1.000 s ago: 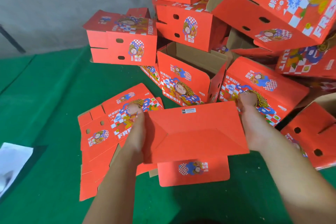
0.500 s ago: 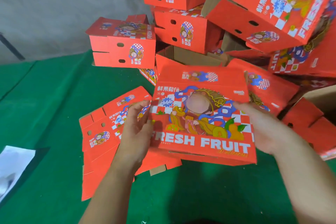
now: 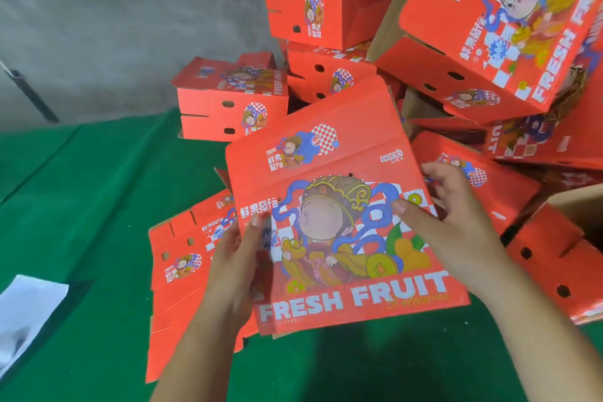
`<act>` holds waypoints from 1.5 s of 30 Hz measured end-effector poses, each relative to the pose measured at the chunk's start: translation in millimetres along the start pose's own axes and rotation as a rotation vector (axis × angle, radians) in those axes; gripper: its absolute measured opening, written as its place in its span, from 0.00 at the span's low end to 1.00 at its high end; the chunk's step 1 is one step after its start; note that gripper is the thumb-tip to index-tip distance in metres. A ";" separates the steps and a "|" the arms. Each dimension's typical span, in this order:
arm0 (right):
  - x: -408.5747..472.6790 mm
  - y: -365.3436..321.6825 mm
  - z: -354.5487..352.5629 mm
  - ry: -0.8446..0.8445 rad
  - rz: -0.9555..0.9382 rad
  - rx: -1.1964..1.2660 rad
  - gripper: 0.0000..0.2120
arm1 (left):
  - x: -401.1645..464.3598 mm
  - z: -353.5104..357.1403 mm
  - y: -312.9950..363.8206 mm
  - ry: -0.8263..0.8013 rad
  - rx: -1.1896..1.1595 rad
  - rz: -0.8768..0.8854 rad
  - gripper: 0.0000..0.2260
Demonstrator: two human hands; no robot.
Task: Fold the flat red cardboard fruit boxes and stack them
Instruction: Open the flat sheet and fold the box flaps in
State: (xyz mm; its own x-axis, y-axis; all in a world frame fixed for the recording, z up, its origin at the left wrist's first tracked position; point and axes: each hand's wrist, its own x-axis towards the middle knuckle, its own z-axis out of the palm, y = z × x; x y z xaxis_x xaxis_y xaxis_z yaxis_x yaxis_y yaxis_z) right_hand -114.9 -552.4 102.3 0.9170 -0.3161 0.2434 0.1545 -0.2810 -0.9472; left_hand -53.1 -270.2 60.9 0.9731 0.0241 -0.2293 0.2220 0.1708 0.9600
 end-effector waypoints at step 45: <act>-14.5 130.5 -25.3 0.318 0.564 0.528 0.22 | 29.3 34.7 -68.9 -0.257 0.129 -0.107 0.30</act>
State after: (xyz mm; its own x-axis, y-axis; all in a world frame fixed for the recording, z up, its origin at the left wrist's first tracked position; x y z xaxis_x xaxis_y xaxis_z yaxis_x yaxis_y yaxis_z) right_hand -117.4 -607.4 -19.6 0.7731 -0.5453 -0.3239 -0.0715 0.4326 -0.8988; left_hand -37.7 -315.5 -6.4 0.9240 -0.2400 -0.2976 0.3138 0.0317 0.9489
